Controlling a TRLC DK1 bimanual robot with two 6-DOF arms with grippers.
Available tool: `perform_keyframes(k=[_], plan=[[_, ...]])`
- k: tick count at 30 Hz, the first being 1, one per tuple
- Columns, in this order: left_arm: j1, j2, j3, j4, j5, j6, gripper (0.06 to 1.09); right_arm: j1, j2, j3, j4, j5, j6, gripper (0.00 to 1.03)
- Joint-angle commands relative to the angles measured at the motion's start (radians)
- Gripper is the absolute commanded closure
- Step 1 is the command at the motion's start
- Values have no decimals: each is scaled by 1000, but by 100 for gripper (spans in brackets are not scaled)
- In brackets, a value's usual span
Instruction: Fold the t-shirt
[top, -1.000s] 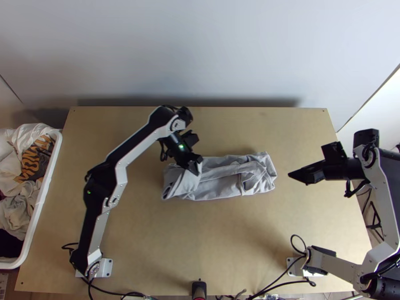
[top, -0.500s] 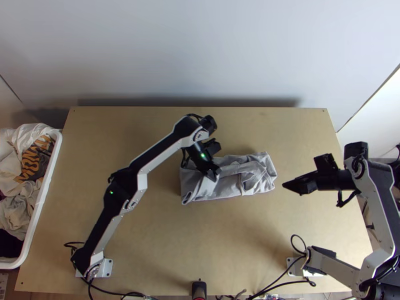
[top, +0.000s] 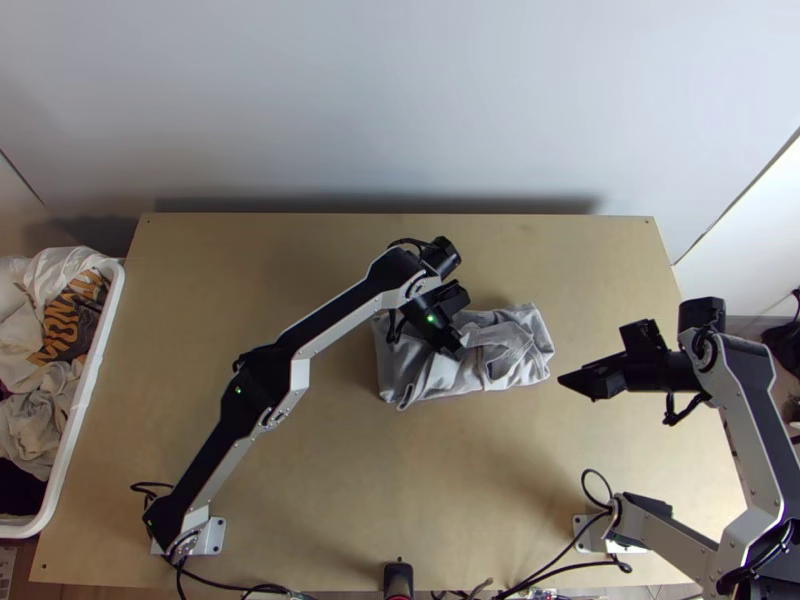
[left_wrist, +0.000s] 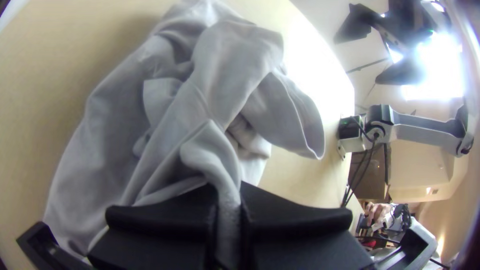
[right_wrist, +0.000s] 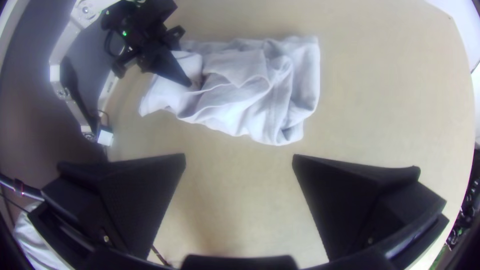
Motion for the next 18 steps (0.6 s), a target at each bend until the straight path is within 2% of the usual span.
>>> perform_keyframes(k=[1,10,13,15,16,17,18], plan=[[-34,14,3,119,-10,7,105,19,-5,-49,34,0,19,4],[-61,22,3,248,18,-2,105,24,-21,-61,39,-5,30,4],[-68,31,3,294,24,-38,105,30,-25,-61,39,-6,31,4],[-60,35,-1,325,47,-61,101,35,-30,-60,39,-9,39,4],[-54,37,-4,348,58,-80,86,39,-33,-58,39,-11,42,4],[-48,38,-6,369,61,-105,53,47,-36,-58,39,-11,48,4],[-41,42,-8,388,81,-125,10,53,-39,-60,39,-11,53,4]])
